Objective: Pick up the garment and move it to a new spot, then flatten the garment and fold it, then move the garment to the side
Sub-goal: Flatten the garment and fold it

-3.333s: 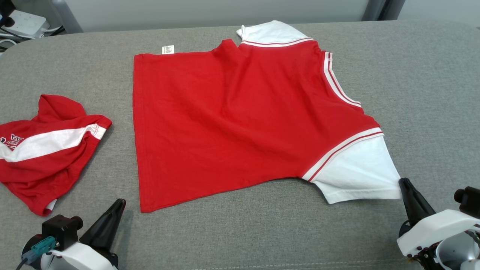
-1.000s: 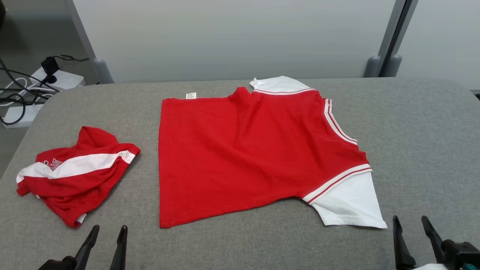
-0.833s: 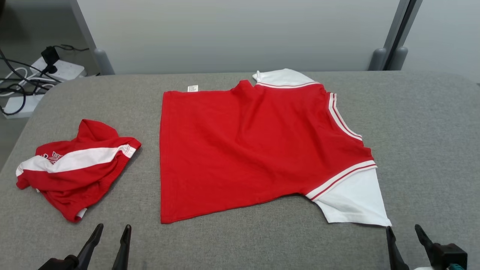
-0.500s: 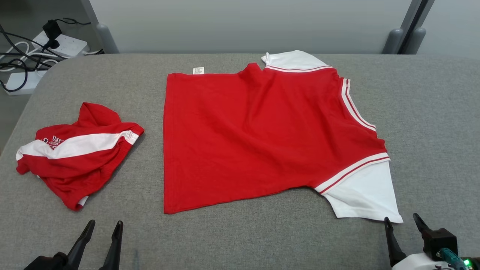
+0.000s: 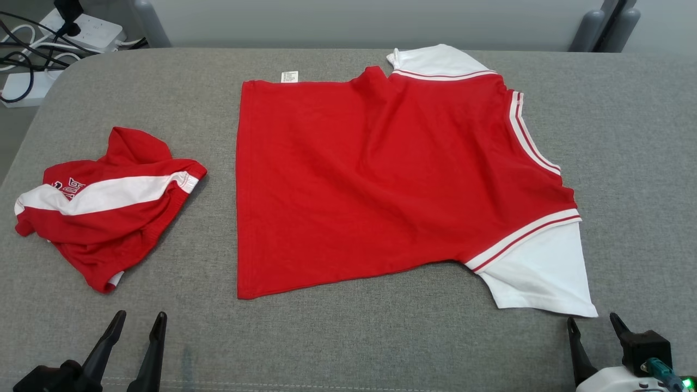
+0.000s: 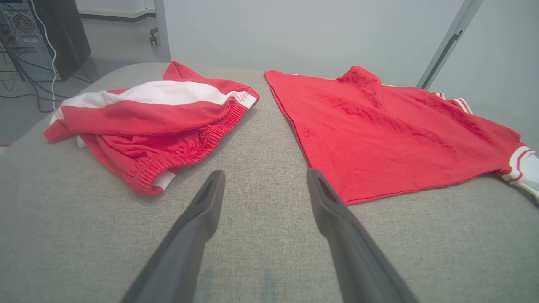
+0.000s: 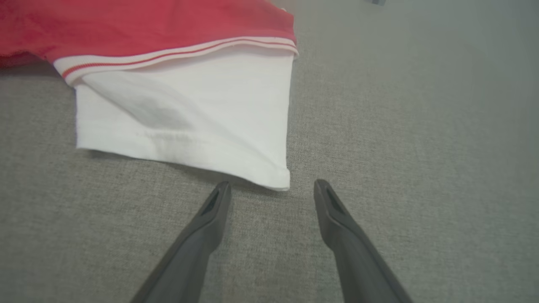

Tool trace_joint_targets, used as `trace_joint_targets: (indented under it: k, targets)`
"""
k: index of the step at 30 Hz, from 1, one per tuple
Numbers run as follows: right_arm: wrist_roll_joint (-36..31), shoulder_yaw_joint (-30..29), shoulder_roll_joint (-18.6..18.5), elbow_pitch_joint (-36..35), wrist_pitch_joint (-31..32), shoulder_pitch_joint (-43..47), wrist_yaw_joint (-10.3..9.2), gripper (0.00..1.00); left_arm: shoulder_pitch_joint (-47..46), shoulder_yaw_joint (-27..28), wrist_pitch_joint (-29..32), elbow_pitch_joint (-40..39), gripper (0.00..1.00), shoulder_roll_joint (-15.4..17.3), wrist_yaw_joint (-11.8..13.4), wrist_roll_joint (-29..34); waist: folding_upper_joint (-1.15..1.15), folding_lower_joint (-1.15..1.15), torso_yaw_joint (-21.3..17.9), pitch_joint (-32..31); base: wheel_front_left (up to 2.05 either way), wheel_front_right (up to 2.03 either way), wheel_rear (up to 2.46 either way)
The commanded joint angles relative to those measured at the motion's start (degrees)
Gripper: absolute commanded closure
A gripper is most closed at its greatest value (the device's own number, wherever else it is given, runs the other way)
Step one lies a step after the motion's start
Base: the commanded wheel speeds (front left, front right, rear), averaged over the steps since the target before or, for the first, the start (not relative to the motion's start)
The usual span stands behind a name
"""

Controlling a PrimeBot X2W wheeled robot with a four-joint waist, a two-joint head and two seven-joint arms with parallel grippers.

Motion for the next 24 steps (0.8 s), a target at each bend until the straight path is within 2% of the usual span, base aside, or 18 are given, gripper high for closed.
trace_joint_targets:
  k: [1,20,22,23,24]
  targets:
    - [-0.77,0.87,-0.76,-1.20,-0.17,-1.18,0.18,0.00,-2.71,1.82,-0.34,-1.42,0.00,1.42,0.01,-0.62,0.00,0.00,-0.01,0.20,0.00,0.00,0.00]
    - [-2.41,-0.01,-0.76,-4.57,0.99,-2.89,0.18,0.00,-3.57,1.13,-0.34,-2.98,0.00,3.40,0.01,-2.71,0.00,0.00,0.54,3.39,0.00,0.00,0.00]
    - [-2.60,-0.08,-0.76,-4.73,1.06,-2.89,0.18,0.20,-3.63,1.03,-0.34,-3.12,0.00,3.51,0.01,-2.80,0.00,0.00,0.66,3.47,0.00,0.00,0.00]
    - [-2.64,0.00,-0.76,-4.82,1.13,-2.83,0.18,0.52,-3.63,1.01,-0.34,-3.13,0.00,3.54,0.01,-2.82,0.00,0.00,0.69,3.45,0.00,0.00,0.00]
    - [-2.67,0.15,-0.76,-4.91,1.21,-2.76,0.18,0.63,-3.63,1.02,-0.34,-3.11,0.00,3.56,0.01,-2.84,0.00,0.00,0.69,3.45,0.00,0.00,0.00]
